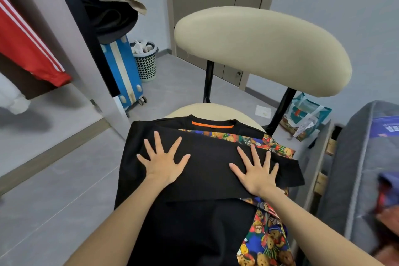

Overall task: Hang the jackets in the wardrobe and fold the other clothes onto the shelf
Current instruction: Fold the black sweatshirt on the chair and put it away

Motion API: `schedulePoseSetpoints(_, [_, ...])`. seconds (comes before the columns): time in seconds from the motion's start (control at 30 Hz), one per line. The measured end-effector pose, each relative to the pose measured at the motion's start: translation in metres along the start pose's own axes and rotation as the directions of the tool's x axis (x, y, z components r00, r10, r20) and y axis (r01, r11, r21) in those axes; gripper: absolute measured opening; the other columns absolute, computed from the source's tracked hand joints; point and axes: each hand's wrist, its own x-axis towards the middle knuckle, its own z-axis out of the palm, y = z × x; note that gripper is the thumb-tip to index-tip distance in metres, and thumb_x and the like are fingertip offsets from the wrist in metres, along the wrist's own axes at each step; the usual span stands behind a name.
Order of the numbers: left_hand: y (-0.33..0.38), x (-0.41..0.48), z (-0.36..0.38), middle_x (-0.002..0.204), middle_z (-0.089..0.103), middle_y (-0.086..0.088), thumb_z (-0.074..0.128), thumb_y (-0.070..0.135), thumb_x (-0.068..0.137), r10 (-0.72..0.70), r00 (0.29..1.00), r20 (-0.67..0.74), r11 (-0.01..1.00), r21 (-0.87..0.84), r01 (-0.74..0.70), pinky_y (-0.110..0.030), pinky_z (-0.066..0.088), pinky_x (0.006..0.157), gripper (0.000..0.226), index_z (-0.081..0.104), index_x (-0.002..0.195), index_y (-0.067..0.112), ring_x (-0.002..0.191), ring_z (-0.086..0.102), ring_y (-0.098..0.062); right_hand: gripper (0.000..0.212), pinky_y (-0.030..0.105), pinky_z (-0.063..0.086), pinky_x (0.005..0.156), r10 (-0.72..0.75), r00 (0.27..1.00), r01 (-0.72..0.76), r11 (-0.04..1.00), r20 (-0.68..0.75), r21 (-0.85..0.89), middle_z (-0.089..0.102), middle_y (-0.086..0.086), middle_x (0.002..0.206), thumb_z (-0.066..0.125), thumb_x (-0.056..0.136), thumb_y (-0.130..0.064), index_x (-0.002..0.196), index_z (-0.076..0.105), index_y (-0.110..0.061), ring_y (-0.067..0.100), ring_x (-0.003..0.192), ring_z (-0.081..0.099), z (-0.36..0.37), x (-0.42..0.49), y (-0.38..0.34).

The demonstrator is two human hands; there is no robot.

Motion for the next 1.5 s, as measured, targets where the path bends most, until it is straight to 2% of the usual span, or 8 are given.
schedulePoseSetpoints(0.27, [-0.007, 0.003, -0.007, 0.153, -0.036, -0.008, 0.019, 0.084, 0.080, -0.015, 0.999, 0.052, 1.000, -0.026, 0.016, -0.069, 0.002, 0.110, 0.075, -0.014, 0.142, 0.059, 0.142, -0.024, -0.042, 0.063, 0.052, 0.015, 0.114, 0.165, 0.977, -0.155, 0.985, -0.138, 0.077, -0.006, -0.006, 0.163, 0.010, 0.089, -0.074, 0.147, -0.007, -0.054, 0.029, 0.147, 0.009, -0.001, -0.011, 0.043])
schedulePoseSetpoints(0.53, [0.002, 0.010, -0.019, 0.154, -0.032, -0.016, 0.012, 0.072, 0.091, 0.046, 0.999, 0.006, 0.984, 0.169, -0.046, -0.066, -0.004, 0.111, 0.069, -0.021, 0.146, 0.046, 0.143, -0.024, -0.041, 0.072, 0.056, 0.002, 0.117, -0.060, 0.978, 0.045, 0.996, -0.202, -0.081, -0.013, 0.005, 0.162, 0.022, 0.093, -0.069, 0.153, -0.002, -0.039, 0.028, 0.149, -0.010, -0.028, 0.006, 0.028])
schedulePoseSetpoints(0.63, [0.005, 0.024, -0.035, 0.158, -0.023, -0.014, 0.019, 0.065, 0.095, 0.208, 0.976, -0.067, 0.953, 0.237, -0.187, -0.064, -0.003, 0.112, 0.069, -0.017, 0.149, 0.042, 0.145, -0.021, -0.037, 0.085, 0.053, 0.004, 0.120, -0.148, 0.975, 0.145, 0.989, -0.163, -0.028, -0.006, 0.008, 0.163, 0.039, 0.089, -0.070, 0.154, -0.002, -0.035, 0.029, 0.149, -0.006, -0.039, 0.027, 0.004])
schedulePoseSetpoints(0.87, [-0.002, 0.076, -0.060, 0.159, -0.016, -0.018, 0.054, 0.068, 0.082, 0.279, 0.943, 0.180, 0.937, 0.163, -0.308, -0.056, -0.001, 0.118, 0.110, -0.024, 0.149, 0.029, 0.146, -0.012, -0.038, 0.134, 0.058, 0.002, 0.117, -0.057, 0.998, 0.059, 0.991, 0.024, -0.118, -0.006, 0.013, 0.162, 0.066, 0.062, -0.078, 0.151, -0.021, -0.026, 0.035, 0.148, -0.011, -0.057, 0.084, -0.009])
schedulePoseSetpoints(1.0, [-0.005, 0.099, -0.058, 0.159, 0.003, -0.016, 0.068, 0.067, 0.072, 0.287, 0.939, 0.189, 0.947, 0.089, -0.308, -0.053, 0.006, 0.119, 0.124, -0.019, 0.151, 0.028, 0.147, 0.006, -0.035, 0.141, 0.056, 0.006, 0.117, -0.053, 0.998, 0.060, 0.974, 0.038, -0.219, 0.021, 0.016, 0.153, 0.063, 0.053, -0.085, 0.153, -0.013, -0.020, 0.036, 0.145, 0.013, -0.060, 0.099, -0.007])
schedulePoseSetpoints(1.17, [-0.005, 0.101, -0.060, 0.139, 0.040, -0.013, 0.076, 0.067, 0.062, 0.294, 0.949, 0.112, 0.950, 0.073, -0.303, -0.042, 0.033, 0.108, 0.119, 0.018, 0.150, 0.013, 0.128, 0.038, -0.031, 0.100, 0.041, 0.034, 0.105, -0.125, 0.990, 0.100, 0.943, -0.059, -0.318, 0.052, 0.010, 0.122, 0.064, 0.056, -0.082, 0.121, 0.042, -0.010, 0.029, 0.118, 0.046, -0.065, 0.094, -0.003])
schedulePoseSetpoints(1.4, [-0.007, 0.080, -0.098, 0.089, 0.057, 0.000, 0.070, 0.052, 0.080, 0.303, 0.949, 0.088, 0.940, 0.135, -0.313, -0.031, 0.033, 0.063, 0.040, 0.045, 0.079, 0.021, 0.083, 0.051, -0.021, 0.039, 0.032, 0.038, 0.071, -0.220, 0.976, 0.207, 0.911, 0.005, -0.357, 0.057, 0.008, 0.117, 0.068, 0.086, -0.039, 0.111, 0.054, -0.013, 0.028, 0.108, 0.055, -0.092, 0.069, 0.001])
schedulePoseSetpoints(1.5, [-0.003, 0.076, -0.122, 0.095, 0.061, -0.002, 0.063, 0.051, 0.087, 0.281, 0.959, 0.022, 0.943, 0.180, -0.281, -0.031, 0.035, 0.067, 0.035, 0.054, 0.089, 0.017, 0.092, 0.058, -0.024, 0.029, 0.033, 0.040, 0.069, -0.256, 0.964, 0.210, 0.900, -0.074, -0.382, 0.062, 0.007, 0.114, 0.064, 0.090, -0.031, 0.112, 0.053, -0.015, 0.029, 0.104, 0.059, -0.115, 0.063, -0.007])
